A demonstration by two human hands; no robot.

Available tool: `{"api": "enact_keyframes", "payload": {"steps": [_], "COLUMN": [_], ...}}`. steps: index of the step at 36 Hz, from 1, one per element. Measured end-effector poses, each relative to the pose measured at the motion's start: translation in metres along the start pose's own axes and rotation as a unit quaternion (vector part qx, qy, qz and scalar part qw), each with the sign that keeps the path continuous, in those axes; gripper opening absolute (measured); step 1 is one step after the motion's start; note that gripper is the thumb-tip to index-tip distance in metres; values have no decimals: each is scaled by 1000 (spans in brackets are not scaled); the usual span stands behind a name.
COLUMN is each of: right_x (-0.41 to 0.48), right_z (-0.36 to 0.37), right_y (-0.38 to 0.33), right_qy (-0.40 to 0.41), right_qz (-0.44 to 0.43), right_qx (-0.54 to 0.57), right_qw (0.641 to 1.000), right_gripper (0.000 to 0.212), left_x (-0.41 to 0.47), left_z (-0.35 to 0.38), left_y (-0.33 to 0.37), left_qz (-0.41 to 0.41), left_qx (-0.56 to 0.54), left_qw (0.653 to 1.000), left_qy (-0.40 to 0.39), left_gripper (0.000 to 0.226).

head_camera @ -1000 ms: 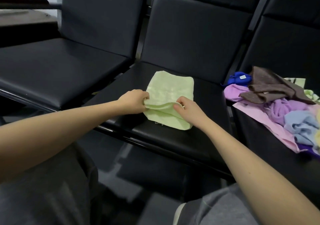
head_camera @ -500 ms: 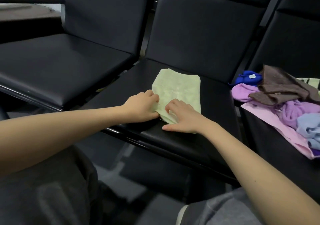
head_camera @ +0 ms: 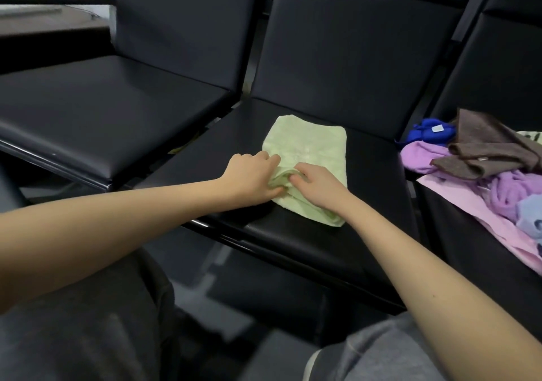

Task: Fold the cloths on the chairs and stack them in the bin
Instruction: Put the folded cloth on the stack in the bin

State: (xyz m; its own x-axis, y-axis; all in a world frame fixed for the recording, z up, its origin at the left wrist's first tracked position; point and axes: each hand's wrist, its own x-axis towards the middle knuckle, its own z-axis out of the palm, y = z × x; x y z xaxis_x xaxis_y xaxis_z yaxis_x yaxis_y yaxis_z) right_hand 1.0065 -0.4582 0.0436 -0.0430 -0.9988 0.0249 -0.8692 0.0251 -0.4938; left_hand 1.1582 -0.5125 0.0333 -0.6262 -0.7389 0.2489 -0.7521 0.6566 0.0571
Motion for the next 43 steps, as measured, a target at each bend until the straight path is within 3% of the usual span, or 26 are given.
{"api": "enact_keyframes", "payload": {"steps": [3, 8, 11, 14, 17, 23, 26, 28, 31, 33, 35, 37, 40, 43], "right_x": [2, 5, 5, 4, 4, -5, -12, -16, -19, -16, -15, -17, -27, -38], "right_z": [0, 2, 3, 5, 6, -4, -16, -23, -29, -30, -31, -34, -39, -44], "right_y": [0, 3, 5, 5, 7, 2, 2, 4, 11, 18, 29, 44, 60, 73], "right_qy": [3, 12, 18, 17, 9, -54, -154, -196, -183, -123, -36, -6, -96, -143], "right_qz": [1, 6, 7, 5, 4, -36, -42, -20, 8, 23, 31, 33, 36, 42], "right_qx": [1, -5, 9, 12, 11, 16, 2, 23, 76, 104, 70, -4, -81, -20], "right_qw": [1000, 1000, 1000, 1000, 1000, 998, 987, 980, 980, 987, 996, 999, 991, 989], "right_gripper": [24, 29, 34, 35, 35, 34, 14, 20, 21, 18, 14, 28, 50, 54], "left_x": [0, -2, -2, -2, -4, -9, -13, -14, -8, -4, -2, 0, 6, 6], "left_z": [-6, -17, -23, -23, -19, -21, -29, -35, -38, -37, -35, -34, -24, -12], "left_y": [2, 6, 7, 5, 0, -1, 3, 0, -11, -19, -27, -35, -53, -66], "left_qz": [-10, -21, -37, -81, -101, -79, -70, -90, -162, -181, -149, -59, 74, 118], "left_qx": [31, 62, 3, -76, -89, -98, -119, -153, -278, -307, -234, -125, -69, -157], "left_qw": [999, 998, 999, 994, 990, 988, 984, 971, 927, 918, 952, 983, 977, 950], "left_qy": [-12, -7, 10, -16, -38, -84, -116, -159, -193, -172, -132, -122, -190, -241], "left_gripper": [27, 21, 14, 13, 3, 42, 45, 43, 42, 39, 36, 50, 74, 72]}}
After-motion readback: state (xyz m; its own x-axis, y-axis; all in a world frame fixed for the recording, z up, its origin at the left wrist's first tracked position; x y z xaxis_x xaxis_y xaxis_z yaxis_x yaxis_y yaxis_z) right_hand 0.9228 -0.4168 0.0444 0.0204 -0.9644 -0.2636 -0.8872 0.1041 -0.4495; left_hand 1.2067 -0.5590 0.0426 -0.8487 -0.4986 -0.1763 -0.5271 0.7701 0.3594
